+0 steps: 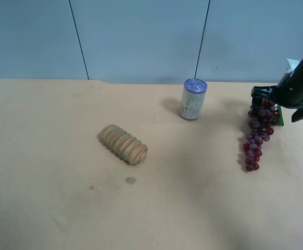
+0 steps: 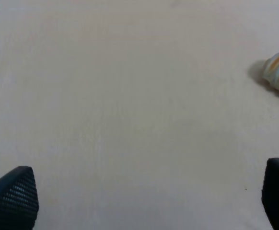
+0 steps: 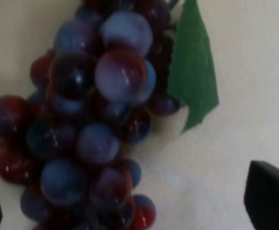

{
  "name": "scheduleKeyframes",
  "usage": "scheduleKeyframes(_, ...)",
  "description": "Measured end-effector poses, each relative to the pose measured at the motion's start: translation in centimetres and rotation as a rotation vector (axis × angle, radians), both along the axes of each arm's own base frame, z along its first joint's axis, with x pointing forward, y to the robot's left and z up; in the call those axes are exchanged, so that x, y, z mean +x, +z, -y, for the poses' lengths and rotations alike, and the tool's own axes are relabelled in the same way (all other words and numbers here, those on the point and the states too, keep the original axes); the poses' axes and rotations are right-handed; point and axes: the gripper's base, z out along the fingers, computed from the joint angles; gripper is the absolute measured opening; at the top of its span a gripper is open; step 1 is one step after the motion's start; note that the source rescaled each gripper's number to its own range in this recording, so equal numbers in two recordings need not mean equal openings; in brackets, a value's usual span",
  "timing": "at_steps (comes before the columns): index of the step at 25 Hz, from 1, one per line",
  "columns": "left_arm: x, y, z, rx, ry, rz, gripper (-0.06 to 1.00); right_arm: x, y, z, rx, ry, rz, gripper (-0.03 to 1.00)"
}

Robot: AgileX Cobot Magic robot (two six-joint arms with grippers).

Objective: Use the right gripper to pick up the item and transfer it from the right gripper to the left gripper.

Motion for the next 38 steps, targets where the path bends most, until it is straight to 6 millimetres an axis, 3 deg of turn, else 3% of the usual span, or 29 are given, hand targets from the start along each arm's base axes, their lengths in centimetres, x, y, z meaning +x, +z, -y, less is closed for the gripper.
scheduleKeyframes(7,0.0,0.0,0.0,0.000,0.000,0.000,1.00,1.8,-2.8,-0.1,0.062,-0.050,-0.011,1.00)
scheduleKeyframes(15,0.0,0.0,0.0,0.000,0.000,0.000,1.00,2.3,-5.3,-0.2,0.087,-0.074,-0.012,1.00)
scheduleKeyframes(21,0.0,0.0,0.0,0.000,0.000,0.000,1.00,2.3,-5.4,-0.2,0.057,0.006,-0.018,1.00)
scheduleKeyframes(34,0.0,0.0,0.0,0.000,0.000,0.000,1.00,2.4,-5.1,-0.3,0.073,-0.011,-0.016,0.99)
scheduleKeyframes(38,0.0,0.0,0.0,0.000,0.000,0.000,1.00,2.4,-4.7,-0.3,0.072,-0.011,-0.005,0.89)
